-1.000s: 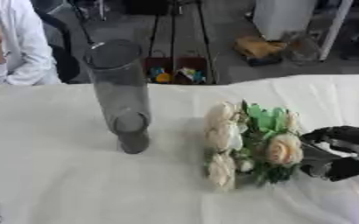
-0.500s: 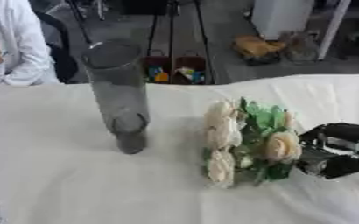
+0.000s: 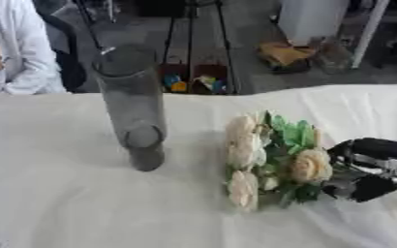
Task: Arrange flowers into the vase.
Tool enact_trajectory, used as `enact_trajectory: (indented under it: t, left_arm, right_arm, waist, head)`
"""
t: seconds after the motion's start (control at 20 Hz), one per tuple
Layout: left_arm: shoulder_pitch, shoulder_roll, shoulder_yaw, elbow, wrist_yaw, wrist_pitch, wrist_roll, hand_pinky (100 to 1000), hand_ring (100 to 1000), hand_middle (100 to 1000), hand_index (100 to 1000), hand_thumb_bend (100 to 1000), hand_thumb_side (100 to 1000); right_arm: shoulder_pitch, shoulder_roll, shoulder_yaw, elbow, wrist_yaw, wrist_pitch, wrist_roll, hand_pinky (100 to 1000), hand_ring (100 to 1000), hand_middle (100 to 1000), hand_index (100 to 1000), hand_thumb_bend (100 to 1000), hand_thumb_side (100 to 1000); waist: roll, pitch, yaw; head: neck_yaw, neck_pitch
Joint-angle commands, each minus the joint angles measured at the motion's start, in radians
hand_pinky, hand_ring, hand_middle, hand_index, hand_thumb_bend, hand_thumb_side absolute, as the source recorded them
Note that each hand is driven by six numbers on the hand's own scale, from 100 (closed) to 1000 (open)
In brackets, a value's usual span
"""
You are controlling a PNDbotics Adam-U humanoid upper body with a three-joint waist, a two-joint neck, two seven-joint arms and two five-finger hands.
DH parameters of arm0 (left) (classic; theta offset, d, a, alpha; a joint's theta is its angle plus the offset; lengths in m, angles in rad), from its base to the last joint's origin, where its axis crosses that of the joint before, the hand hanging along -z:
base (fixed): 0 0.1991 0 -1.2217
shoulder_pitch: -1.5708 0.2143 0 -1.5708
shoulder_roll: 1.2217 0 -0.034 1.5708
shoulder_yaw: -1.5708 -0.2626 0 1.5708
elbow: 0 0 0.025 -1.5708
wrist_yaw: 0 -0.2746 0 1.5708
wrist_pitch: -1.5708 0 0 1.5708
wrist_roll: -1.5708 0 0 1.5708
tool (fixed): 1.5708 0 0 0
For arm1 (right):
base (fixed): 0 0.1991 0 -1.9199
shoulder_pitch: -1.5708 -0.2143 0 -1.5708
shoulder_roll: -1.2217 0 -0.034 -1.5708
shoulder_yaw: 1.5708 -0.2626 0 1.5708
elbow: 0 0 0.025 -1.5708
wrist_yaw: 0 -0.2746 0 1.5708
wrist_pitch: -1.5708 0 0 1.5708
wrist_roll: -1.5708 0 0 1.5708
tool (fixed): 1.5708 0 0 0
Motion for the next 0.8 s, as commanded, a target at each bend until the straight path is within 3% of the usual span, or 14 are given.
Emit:
enact_trajectory:
  t: [0.05,0.3,0.45,0.8]
  left_arm:
    - [-0.016,0.008,0.0,-0.017,-0.001,-0.001,-0.004,781,854,889,952,100,1000]
    - [-0.017,0.007,-0.001,-0.017,0.0,-0.001,-0.006,781,854,889,952,100,1000]
    - [-0.018,0.008,-0.001,-0.017,0.0,-0.001,-0.007,781,854,889,952,100,1000]
    - [-0.019,0.007,0.0,-0.017,-0.001,-0.001,-0.009,781,853,889,953,100,1000]
  right_arm:
    - [-0.013,-0.023,0.009,0.006,0.004,-0.029,0.018,999,737,775,937,385,586]
    - [-0.017,-0.02,0.009,0.009,0.01,-0.031,0.018,958,678,724,880,355,596]
    - [-0.017,-0.019,0.007,0.001,0.015,-0.026,0.018,835,593,639,815,329,586]
    - [-0.013,-0.019,0.01,-0.003,0.028,-0.022,0.018,687,522,575,750,322,492]
  waist:
    - [-0.003,-0.017,0.005]
    - [-0.002,-0.015,0.007]
    - [-0.002,-0.015,0.007]
    - [-0.001,-0.014,0.01]
  head:
    - [-0.004,-0.013]
    - [-0.009,-0.016]
    - [-0.009,-0.018]
    - [-0.01,-0.019]
